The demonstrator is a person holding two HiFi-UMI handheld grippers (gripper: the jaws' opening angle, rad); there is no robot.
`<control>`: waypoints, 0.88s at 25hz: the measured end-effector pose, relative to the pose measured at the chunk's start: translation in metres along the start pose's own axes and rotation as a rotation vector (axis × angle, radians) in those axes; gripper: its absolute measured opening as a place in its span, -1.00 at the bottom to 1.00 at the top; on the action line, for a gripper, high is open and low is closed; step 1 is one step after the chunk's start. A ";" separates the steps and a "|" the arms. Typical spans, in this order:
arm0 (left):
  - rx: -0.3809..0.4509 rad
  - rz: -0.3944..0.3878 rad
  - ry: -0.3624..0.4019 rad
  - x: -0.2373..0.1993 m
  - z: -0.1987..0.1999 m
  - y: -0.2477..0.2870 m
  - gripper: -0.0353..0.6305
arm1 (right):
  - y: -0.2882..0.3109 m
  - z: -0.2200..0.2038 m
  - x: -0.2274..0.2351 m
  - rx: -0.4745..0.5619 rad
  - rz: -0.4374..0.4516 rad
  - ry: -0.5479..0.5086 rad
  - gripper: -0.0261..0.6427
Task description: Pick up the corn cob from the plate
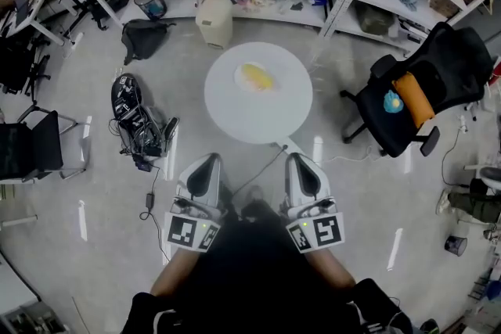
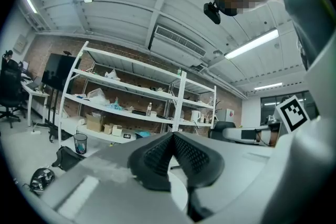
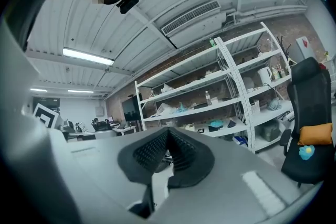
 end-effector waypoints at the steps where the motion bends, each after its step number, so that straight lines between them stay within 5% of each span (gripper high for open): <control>1: -0.002 0.000 -0.002 -0.001 -0.001 0.002 -0.88 | 0.002 -0.001 0.001 -0.003 0.000 0.003 -0.89; 22: -0.013 -0.124 -0.040 -0.116 0.009 0.101 -0.88 | 0.131 -0.018 -0.004 -0.002 -0.126 -0.021 -0.89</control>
Point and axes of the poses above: the fingertips, and each gripper's own axes: y forward along the fingers, x to its right, z out of its top, the point moved 8 cm from there along -y, backward along the fingers, and after that the axes turned 4 degrees about x, right-handed, at the moved point
